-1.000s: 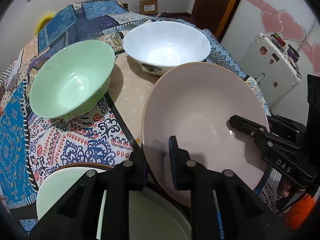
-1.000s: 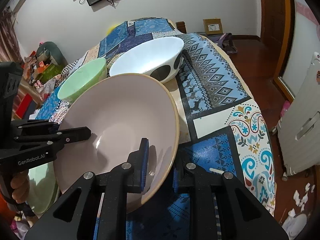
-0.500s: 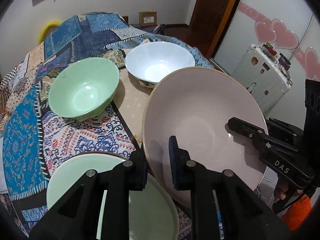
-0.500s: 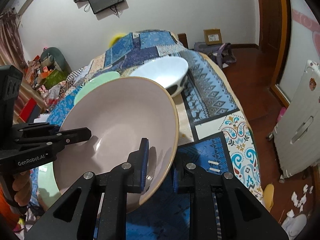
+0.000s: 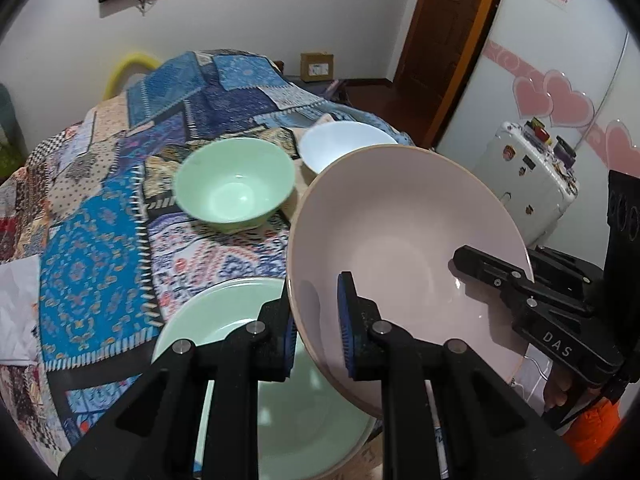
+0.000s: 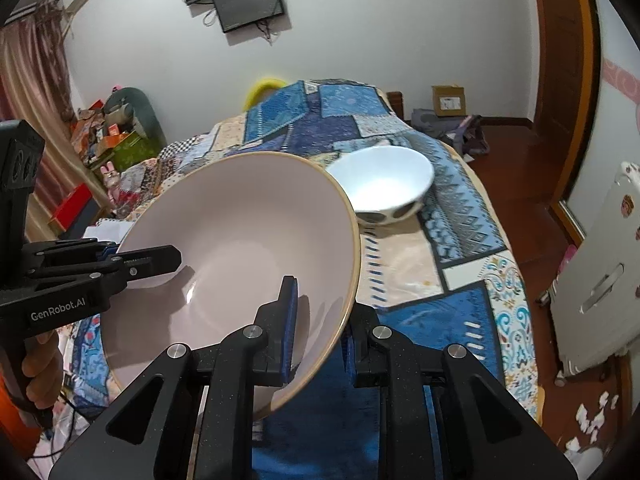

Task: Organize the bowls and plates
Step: 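Lift and carry the pale pink bowl with both grippers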

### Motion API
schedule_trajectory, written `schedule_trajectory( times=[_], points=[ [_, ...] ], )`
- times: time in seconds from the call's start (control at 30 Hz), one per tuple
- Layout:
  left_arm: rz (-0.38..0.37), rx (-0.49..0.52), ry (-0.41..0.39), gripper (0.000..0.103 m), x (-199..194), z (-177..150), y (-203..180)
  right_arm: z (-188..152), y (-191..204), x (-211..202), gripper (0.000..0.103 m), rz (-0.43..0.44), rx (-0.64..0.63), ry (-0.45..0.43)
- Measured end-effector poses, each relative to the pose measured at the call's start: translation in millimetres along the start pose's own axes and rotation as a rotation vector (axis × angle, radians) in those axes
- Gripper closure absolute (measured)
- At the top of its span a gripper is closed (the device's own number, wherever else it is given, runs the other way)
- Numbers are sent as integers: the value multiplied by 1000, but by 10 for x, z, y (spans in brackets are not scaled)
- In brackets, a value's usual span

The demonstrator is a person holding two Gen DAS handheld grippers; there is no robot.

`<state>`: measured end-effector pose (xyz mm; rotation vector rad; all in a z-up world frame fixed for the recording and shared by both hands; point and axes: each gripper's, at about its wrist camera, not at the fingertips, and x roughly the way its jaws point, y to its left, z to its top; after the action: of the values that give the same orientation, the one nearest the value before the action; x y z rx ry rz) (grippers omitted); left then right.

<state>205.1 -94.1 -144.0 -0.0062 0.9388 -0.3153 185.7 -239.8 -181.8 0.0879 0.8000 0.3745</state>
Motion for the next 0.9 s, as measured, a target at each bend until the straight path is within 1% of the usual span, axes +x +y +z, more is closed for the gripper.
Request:
schedule_trajectory(
  times=[0.2, 0.37, 0.73, 0.9],
  points=[
    [20, -44, -45, 85, -328, -140, 288, -15, 312, 49, 85, 29, -36, -3],
    [41, -88, -68, 85, -539, -292, 542, -9, 607, 112, 85, 64, -71, 0],
    [126, -189, -88, 85, -936, -712, 1153, -29, 1239, 331, 85, 165, -150, 24],
    [162, -238, -84, 85, -1082, -927, 1427, -75, 1486, 444, 85, 211, -181, 47]
  ],
)
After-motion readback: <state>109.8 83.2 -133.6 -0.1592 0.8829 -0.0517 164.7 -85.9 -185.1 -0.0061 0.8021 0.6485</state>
